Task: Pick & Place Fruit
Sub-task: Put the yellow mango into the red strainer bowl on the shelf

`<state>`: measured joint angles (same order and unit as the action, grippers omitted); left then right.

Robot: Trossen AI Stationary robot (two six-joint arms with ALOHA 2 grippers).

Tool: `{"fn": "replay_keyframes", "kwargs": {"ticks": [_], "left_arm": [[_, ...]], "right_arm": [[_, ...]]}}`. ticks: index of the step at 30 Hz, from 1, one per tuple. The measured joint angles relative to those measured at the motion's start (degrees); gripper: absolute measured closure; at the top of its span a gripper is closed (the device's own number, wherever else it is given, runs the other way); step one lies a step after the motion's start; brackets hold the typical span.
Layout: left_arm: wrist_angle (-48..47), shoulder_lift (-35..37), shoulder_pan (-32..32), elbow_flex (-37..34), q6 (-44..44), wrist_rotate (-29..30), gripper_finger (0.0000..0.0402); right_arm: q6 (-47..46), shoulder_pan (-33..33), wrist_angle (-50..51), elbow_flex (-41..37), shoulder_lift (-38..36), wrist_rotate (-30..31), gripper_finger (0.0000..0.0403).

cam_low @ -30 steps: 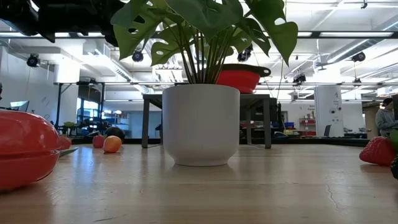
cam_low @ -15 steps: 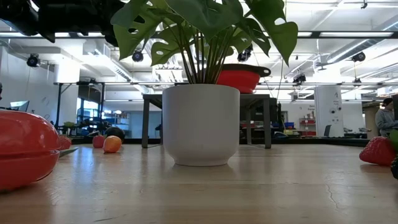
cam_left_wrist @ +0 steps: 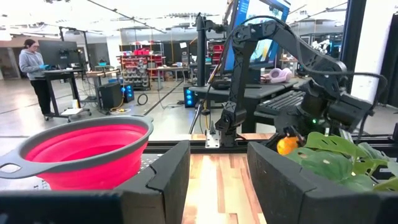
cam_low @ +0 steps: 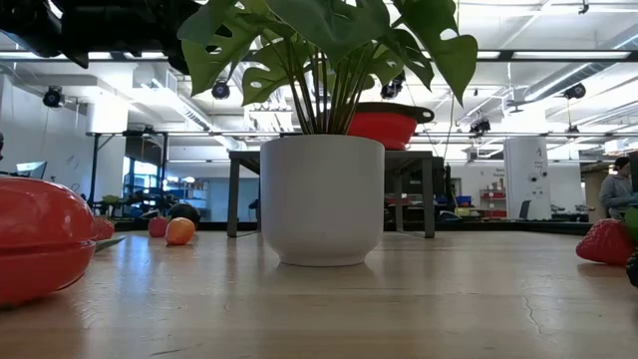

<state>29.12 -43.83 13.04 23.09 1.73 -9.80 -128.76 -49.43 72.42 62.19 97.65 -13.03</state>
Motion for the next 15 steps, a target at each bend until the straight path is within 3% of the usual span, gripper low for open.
{"fn": "replay_keyframes", "kwargs": {"ticks": [9, 15], "left_arm": [[0.0, 0.0, 0.0, 0.0, -1.7, 0.0, 0.0234], [-0.2, 0.0, 0.0, 0.0, -3.6, 0.0, 0.0234]], "right_arm": [[5.7, 5.5, 6.2, -0.4, -10.6, 19.8, 0.0159], [19.2, 14.8, 8.3, -0.5, -17.7, 31.3, 0.0169]]}}
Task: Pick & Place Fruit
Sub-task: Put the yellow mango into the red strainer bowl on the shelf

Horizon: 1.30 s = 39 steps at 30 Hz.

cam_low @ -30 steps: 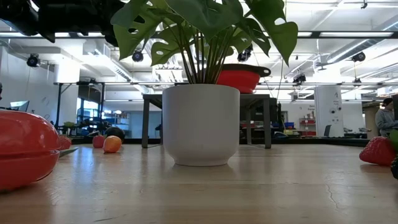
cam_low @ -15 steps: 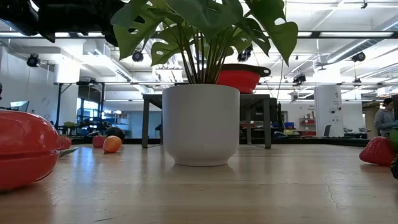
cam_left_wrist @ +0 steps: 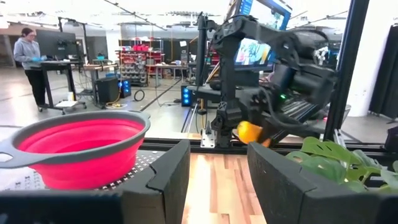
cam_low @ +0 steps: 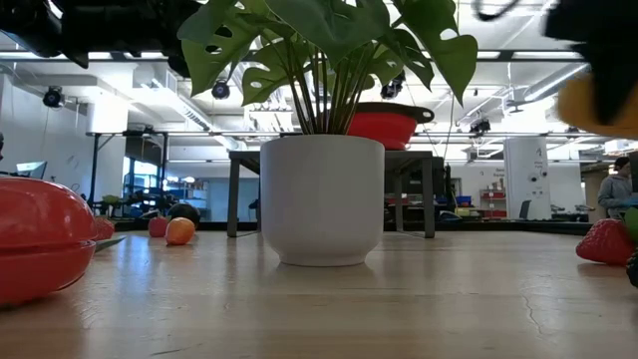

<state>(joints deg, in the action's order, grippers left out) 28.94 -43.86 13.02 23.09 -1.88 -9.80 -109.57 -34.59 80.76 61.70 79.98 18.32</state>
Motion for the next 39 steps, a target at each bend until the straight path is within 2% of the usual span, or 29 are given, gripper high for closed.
{"fn": "replay_keyframes", "kwargs": {"ticks": [5, 9, 14, 19, 25, 31, 39], "left_arm": [[0.0, 0.0, 0.0, 0.0, -1.4, 0.0, 0.0234], [0.1, 0.0, 0.0, 0.0, -1.6, 0.6, 0.0234], [0.1, 0.0, 0.0, 0.0, -1.7, 1.5, 0.0234], [0.2, 0.0, 0.0, 0.0, -1.8, 1.5, 0.0234], [0.2, 0.0, 0.0, 0.0, -1.8, 1.6, 0.0234], [0.1, 0.0, 0.0, 0.0, -1.8, 1.6, 0.0234], [-1.0, 0.0, 0.0, 0.0, -1.8, 1.6, 0.0234]], "right_arm": [[15.2, 10.9, -0.5, 0.0, -5.7, 6.4, 0.0165], [28.6, 20.7, -3.8, 1.4, -9.7, 8.7, 0.0158], [49.2, 31.7, -15.7, 5.5, -12.3, 8.8, 0.0165], [66.3, 41.6, -25.5, 12.4, -11.6, 5.7, 0.0168], [78.0, 52.3, -29.1, 21.4, -6.0, -2.1, 0.0158], [85.0, 59.1, -28.8, 30.4, 2.6, -9.4, 0.0169], [91.3, 62.8, -24.0, 42.8, 14.9, -9.9, 0.0157]]}}
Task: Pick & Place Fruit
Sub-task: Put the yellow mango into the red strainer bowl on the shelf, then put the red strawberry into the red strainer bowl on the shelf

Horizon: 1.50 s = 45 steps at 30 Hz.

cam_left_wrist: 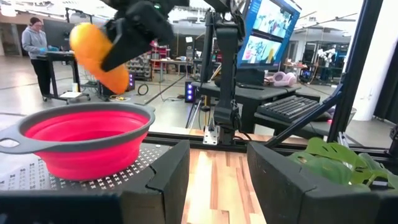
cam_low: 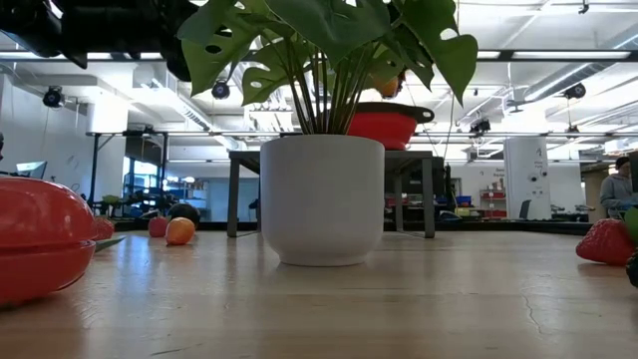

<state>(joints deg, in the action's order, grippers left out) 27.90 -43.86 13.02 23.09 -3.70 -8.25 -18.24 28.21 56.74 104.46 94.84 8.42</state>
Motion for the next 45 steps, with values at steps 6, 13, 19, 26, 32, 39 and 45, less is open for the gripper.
{"fn": "replay_keyframes", "kwargs": {"ticks": [6, 13, 19, 26, 32, 39, 45], "left_arm": [[-0.7, 0.0, 0.0, 0.0, -0.2, 0.0, 0.0234], [-0.7, 0.0, 0.0, 0.0, -0.2, 0.0, 0.0234], [-0.7, 0.0, 0.0, 0.0, -0.2, 0.4, 0.0234], [-0.6, 0.0, 0.0, 0.0, -0.2, 0.4, 0.0234], [-0.5, 0.0, 0.0, 0.0, -0.2, 0.4, 0.0234], [-0.5, 0.0, 0.0, 0.0, -0.2, 0.4, 0.0234], [-0.5, 0.0, 0.0, 0.0, -0.2, 0.4, 0.0234]], "right_arm": [[2.2, 2.4, 7.9, 9.8, 9.0, 0.2, 0.0166], [4.1, 3.6, 14.7, 15.3, 16.2, 0.7, 0.0168], [5.8, 3.9, 16.6, 17.2, 20.1, 0.7, 0.0154], [6.4, 4.4, 17.4, 16.9, 21.3, 0.7, 0.0170], [6.3, 4.4, 17.7, 16.7, 21.3, 0.7, 0.0149], [5.8, 4.4, 17.9, 16.2, 21.3, 0.7, 0.0114], [6.7, 4.4, 17.9, 16.2, 21.2, 0.7, 0.0100]]}}
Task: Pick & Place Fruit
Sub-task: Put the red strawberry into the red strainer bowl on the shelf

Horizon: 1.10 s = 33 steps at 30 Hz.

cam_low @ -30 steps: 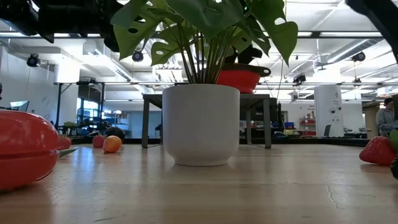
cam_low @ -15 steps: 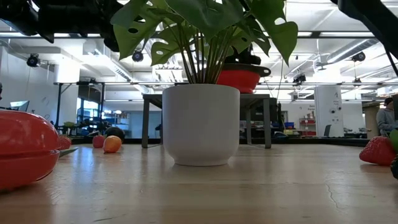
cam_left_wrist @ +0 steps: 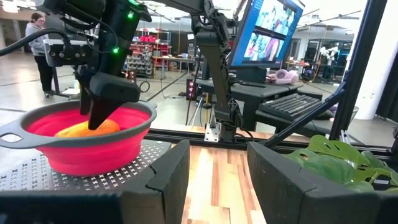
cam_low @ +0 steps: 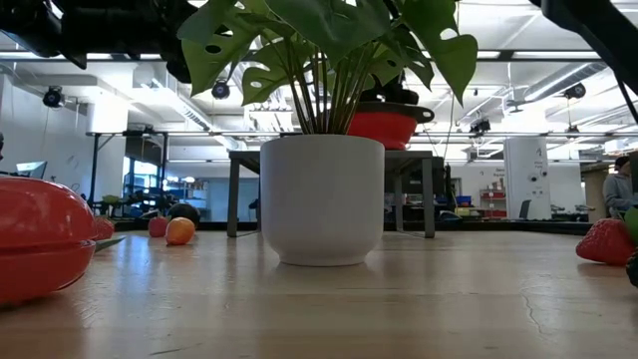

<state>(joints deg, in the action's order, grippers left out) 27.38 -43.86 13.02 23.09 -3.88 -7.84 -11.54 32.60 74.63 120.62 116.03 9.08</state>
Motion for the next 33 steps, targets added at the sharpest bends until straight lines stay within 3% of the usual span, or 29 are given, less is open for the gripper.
{"fn": "replay_keyframes", "kwargs": {"ticks": [13, 20, 24, 33], "left_arm": [[0.0, 0.0, 0.0, 0.0, 0.0, 0.0, 0.0234], [0.0, 0.0, 0.0, 0.0, 0.5, 0.0, 0.0234], [0.0, 0.0, 0.0, 0.0, 0.5, 0.0, 0.0234], [0.0, 0.0, 0.0, 0.0, 0.5, 0.0, 0.0234]], "right_arm": [[2.3, -4.6, 0.2, 0.0, -8.2, -0.1, 0.0150], [0.4, -15.6, 4.3, -0.4, -12.7, 0.3, 0.0182], [-3.4, -23.5, 9.6, -1.0, -13.1, 3.9, 0.0193], [-15.7, -40.9, 15.5, -4.3, -13.3, 5.6, 0.0188]]}}
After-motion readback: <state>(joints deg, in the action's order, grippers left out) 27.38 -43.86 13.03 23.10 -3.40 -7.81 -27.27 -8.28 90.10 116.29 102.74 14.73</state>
